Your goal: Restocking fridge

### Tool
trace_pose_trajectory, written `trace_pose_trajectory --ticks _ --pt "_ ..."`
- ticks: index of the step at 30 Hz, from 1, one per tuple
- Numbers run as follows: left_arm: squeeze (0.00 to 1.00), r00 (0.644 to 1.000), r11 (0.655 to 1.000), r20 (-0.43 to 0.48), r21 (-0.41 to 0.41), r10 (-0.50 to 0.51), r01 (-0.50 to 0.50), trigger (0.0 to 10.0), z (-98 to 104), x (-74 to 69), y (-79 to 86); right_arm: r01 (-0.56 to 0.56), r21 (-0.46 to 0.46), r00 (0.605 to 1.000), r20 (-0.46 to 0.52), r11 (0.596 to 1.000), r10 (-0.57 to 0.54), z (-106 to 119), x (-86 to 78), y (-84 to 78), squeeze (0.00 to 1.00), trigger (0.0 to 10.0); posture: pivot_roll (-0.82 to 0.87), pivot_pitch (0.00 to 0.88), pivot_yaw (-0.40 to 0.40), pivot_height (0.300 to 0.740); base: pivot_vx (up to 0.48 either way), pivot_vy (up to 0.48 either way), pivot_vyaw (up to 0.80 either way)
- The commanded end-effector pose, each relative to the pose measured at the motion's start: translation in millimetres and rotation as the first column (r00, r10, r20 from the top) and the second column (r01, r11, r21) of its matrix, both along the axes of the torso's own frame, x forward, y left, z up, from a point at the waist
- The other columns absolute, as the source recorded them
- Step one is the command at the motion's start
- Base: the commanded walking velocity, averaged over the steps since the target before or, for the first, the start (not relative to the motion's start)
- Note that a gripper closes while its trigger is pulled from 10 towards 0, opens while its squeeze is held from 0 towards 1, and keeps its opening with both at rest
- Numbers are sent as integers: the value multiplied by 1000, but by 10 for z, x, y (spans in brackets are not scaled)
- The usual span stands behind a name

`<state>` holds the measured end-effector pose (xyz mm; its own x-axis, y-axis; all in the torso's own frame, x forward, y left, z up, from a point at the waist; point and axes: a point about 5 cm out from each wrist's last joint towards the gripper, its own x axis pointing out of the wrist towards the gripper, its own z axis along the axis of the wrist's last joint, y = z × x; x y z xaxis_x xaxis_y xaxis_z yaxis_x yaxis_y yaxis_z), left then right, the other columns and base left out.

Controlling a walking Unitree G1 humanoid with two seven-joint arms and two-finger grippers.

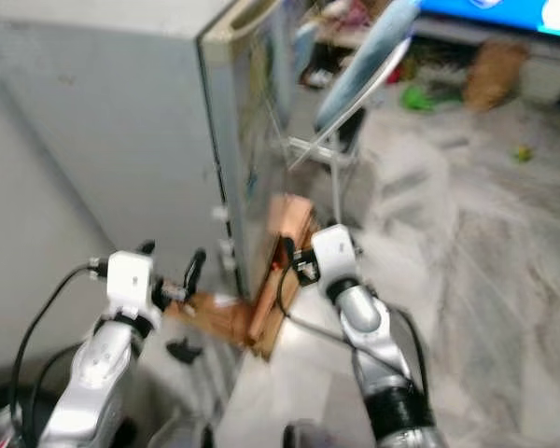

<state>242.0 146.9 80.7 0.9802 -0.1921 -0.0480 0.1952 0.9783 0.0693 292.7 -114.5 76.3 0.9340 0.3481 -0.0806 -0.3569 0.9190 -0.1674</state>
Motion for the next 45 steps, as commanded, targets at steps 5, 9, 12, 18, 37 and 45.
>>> trace_pose_trajectory --ticks 5,9,12,18,37,45 --pt "0 1000 1000 17 -9 -14 14 10000 45 10 -42 13 -10 1000 29 1000 -13 54 32 -38 0 10000 98 78 4 740 302 0 -800" --pt "0 1000 1000 19 -10 -15 15 10000 49 18 -41 11 -12 1000 29 1000 -11 49 25 -38 0 10000 98 78 2 740 317 0 -730" --pt "0 1000 1000 22 -2 1 -1 10000 50 25 -27 10 -16 1000 29 1000 -10 40 1 -55 0 10000 97 75 -1 740 304 0 -142" --pt "0 999 1000 29 -1 23 -23 10000 48 29 3 26 -32 1000 -4 999 -26 -47 -207 -231 0 10000 87 74 -4 740 259 0 0" --pt "0 970 971 59 33 236 -238 10000 89 320 324 21 -41 1000 2 999 -21 6 -310 -283 0 10000 75 87 -2 740 26 0 195" --pt "0 969 971 75 33 235 -238 10000 143 566 355 19 -43 1000 -7 999 -19 33 -347 -303 0 10000 37 107 5 740 0 0 0"
